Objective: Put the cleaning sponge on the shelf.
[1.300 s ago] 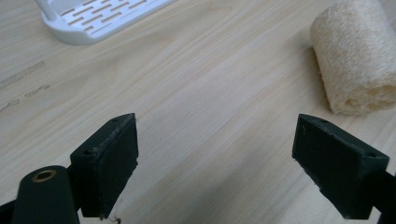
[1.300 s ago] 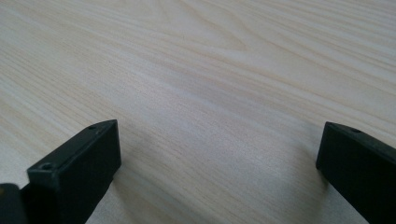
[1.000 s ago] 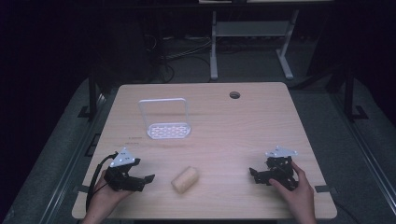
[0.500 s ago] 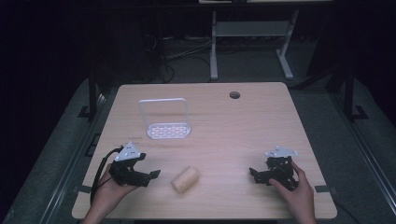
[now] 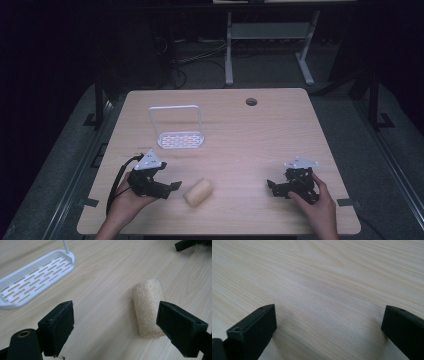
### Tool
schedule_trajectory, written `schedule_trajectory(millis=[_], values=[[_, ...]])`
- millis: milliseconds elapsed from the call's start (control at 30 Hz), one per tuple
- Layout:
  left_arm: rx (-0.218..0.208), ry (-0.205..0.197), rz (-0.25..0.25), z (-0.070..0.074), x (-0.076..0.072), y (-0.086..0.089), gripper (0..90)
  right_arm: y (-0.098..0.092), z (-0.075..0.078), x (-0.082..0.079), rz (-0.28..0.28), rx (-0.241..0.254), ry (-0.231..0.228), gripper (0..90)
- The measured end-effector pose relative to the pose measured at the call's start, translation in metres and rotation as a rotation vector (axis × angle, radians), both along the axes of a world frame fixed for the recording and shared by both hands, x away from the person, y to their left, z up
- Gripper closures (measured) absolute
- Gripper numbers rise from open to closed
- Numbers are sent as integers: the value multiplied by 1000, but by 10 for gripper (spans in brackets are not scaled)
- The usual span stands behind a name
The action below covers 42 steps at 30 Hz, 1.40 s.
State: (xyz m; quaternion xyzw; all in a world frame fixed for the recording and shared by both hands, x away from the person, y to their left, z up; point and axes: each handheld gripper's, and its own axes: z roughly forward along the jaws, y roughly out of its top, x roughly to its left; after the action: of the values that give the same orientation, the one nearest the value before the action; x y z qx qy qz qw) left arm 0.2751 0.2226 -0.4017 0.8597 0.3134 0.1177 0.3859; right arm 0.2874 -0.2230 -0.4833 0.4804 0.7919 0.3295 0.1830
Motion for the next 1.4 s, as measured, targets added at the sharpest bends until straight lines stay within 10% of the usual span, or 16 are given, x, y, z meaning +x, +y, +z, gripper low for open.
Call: schedule_trajectory(millis=[1400], values=[[-6, 28, -96, -18, 0, -52, 142, 0, 0, 0, 0, 0, 0, 0]])
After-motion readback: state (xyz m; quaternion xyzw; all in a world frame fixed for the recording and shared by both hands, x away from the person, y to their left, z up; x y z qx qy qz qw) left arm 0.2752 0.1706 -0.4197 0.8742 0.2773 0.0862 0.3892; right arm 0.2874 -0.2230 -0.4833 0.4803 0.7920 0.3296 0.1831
